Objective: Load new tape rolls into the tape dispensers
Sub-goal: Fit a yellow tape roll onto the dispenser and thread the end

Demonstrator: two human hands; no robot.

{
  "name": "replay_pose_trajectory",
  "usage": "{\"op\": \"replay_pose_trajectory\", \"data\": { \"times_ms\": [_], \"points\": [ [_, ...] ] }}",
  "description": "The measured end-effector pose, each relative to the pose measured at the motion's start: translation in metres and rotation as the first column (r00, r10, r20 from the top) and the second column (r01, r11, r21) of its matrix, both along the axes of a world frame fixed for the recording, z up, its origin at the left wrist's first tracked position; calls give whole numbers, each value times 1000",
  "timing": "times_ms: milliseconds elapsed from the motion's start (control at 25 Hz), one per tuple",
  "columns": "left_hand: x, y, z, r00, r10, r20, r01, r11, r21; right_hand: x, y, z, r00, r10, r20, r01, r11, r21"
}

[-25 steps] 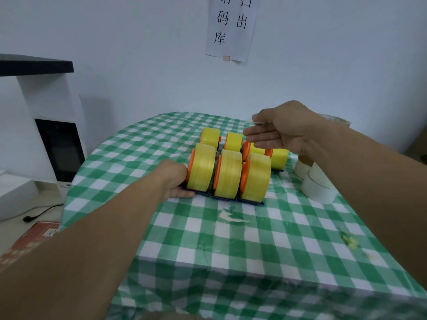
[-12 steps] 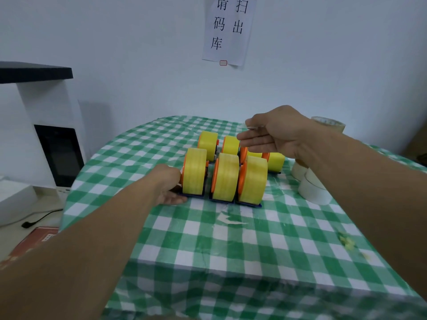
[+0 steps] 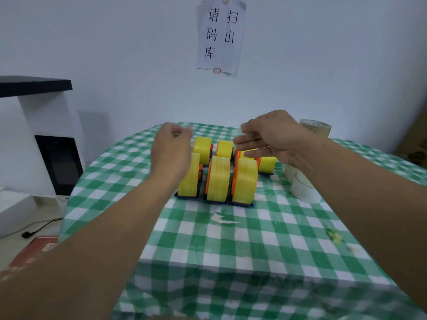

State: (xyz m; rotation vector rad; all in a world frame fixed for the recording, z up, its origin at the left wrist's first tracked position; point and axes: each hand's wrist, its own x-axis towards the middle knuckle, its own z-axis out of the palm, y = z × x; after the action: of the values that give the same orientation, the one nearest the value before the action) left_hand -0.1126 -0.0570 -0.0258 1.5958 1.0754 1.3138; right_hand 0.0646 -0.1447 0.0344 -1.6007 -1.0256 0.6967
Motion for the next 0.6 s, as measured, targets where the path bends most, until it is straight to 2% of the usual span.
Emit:
{"op": "replay_pose_trajectory", "data": {
  "times_ms": [40, 120, 240, 320, 400, 520, 600],
  "points": [
    [10, -22, 12, 988, -141, 62, 143, 989, -35, 0, -6, -2, 999, -3, 32, 3, 1000, 15],
    [30, -57, 24, 912, -382, 147, 407, 886, -221, 1, -21, -8, 995, -30, 99, 24, 998, 53],
    [52, -82, 15, 784, -508, 357, 620, 670, -408, 7, -43, -24, 973, -104, 207, 78, 988, 131],
    [67, -91, 3, 736, -470, 488, 672, 599, -436, 14, -55, -38, 939, -163, 302, 119, 980, 161],
    [81, -99, -10, 745, -432, 508, 657, 604, -451, 24, -65, -51, 933, -204, 297, 164, 974, 156],
    [96, -110, -25, 754, -420, 505, 651, 582, -488, 39, -82, -71, 986, -158, 58, 151, 982, 109],
    [101, -113, -32, 755, -425, 500, 653, 559, -512, 51, -91, -82, 993, -119, -22, 121, 988, 99]
  ]
}}
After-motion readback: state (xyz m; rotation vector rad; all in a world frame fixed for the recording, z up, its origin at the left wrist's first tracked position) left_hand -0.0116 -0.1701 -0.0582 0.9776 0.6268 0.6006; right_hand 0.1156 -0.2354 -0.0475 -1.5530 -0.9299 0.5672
